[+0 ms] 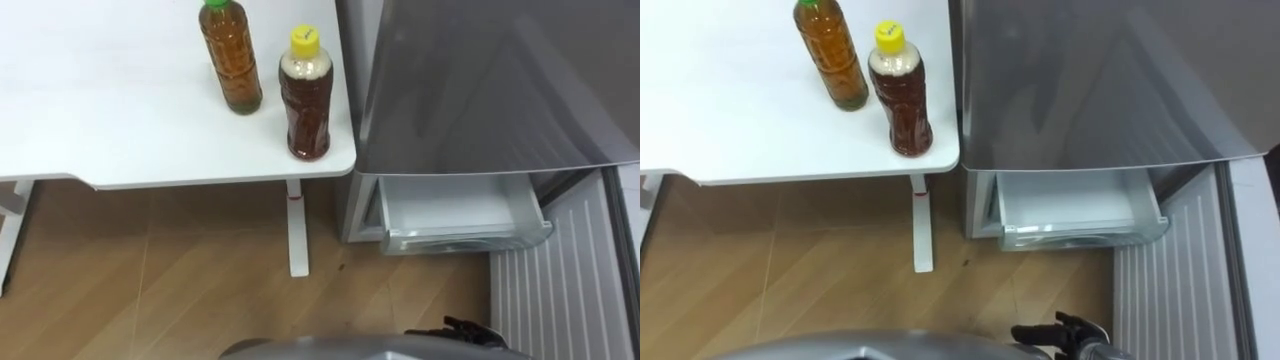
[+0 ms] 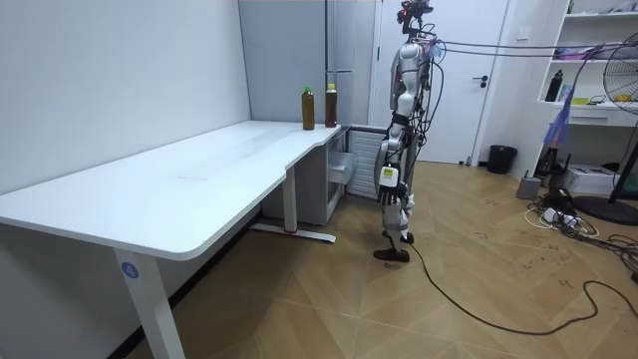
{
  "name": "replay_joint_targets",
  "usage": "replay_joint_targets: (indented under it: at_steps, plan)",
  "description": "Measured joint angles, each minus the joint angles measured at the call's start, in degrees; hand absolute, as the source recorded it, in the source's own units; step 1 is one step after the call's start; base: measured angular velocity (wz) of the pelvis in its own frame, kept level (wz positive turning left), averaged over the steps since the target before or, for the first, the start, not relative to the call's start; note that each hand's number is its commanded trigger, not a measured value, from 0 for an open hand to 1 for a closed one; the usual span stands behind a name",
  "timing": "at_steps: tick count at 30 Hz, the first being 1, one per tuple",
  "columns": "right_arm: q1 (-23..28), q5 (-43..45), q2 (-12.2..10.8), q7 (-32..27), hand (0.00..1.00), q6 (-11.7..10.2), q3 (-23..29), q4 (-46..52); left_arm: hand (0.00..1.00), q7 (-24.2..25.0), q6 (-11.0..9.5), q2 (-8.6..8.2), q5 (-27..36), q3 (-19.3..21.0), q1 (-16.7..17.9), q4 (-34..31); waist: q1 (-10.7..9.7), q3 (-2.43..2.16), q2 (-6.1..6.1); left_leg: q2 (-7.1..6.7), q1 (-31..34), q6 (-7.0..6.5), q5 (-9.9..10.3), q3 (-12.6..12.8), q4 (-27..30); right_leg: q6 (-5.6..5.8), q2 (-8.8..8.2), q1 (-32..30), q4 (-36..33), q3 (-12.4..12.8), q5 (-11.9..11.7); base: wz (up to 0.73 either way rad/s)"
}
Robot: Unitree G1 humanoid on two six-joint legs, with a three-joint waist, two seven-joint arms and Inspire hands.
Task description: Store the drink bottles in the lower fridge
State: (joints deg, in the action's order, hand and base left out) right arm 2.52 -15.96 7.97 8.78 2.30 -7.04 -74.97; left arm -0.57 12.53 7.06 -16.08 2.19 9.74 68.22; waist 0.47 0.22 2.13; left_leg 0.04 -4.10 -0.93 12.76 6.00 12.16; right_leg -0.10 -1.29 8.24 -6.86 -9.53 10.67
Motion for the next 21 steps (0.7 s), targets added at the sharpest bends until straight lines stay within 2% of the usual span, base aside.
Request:
replay_joint_targets:
  at_steps: [4,8,12,15,17,21]
  plan:
    - [0.3,0.0,-0.4,0.0,0.00,0.3,1.6,0.1,0.00,-0.9,0.1,-0.07,2.3,1.2,-0.1,-0.1,0.0,-0.02,0.04,0.05,0.4,-0.04,0.2,-0.2,0.3,0.00,0.08,-0.2,0.0,0.1,0.0,0.00]
    - [0.1,0.0,-0.4,0.0,0.00,0.3,1.5,0.1,0.00,-3.9,0.1,-0.07,11.1,1.1,-0.2,-0.2,0.0,-0.23,-0.32,0.09,0.4,-0.02,0.2,-0.1,0.3,-0.01,0.12,-0.3,0.0,0.2,0.0,0.00]
    - [0.1,0.4,-0.4,-0.1,0.00,0.2,1.5,0.1,0.00,-6.6,0.0,0.13,14.6,2.2,-0.2,-0.7,-0.1,-0.31,-0.51,0.09,0.5,0.01,0.2,-0.4,0.5,-0.02,0.16,-0.1,0.0,0.1,0.0,0.03]
    - [0.3,1.0,-0.4,-0.6,0.00,0.2,1.5,0.8,0.00,-9.3,-2.3,0.41,20.6,3.5,-0.4,-2.0,-0.1,-0.20,-0.60,0.06,0.4,0.02,0.2,-0.8,0.4,-0.02,0.19,0.0,0.0,0.1,0.0,0.04]
    - [0.4,2.8,-0.4,-0.7,0.00,-0.2,1.6,1.7,0.00,-10.3,-4.9,0.39,26.9,4.5,-1.3,-2.1,-0.1,-0.09,-0.57,0.04,0.4,0.01,0.2,-0.9,0.4,-0.03,0.20,0.0,-0.1,0.1,0.0,0.00]
    - [0.5,5.0,-0.4,-1.8,0.00,-1.2,1.7,2.0,0.00,-10.6,-7.6,0.31,35.2,4.6,-2.3,-2.1,0.1,0.10,-0.75,0.05,-0.2,0.02,0.2,-1.0,0.0,-0.04,0.25,0.1,-0.5,0.4,0.0,-0.02]
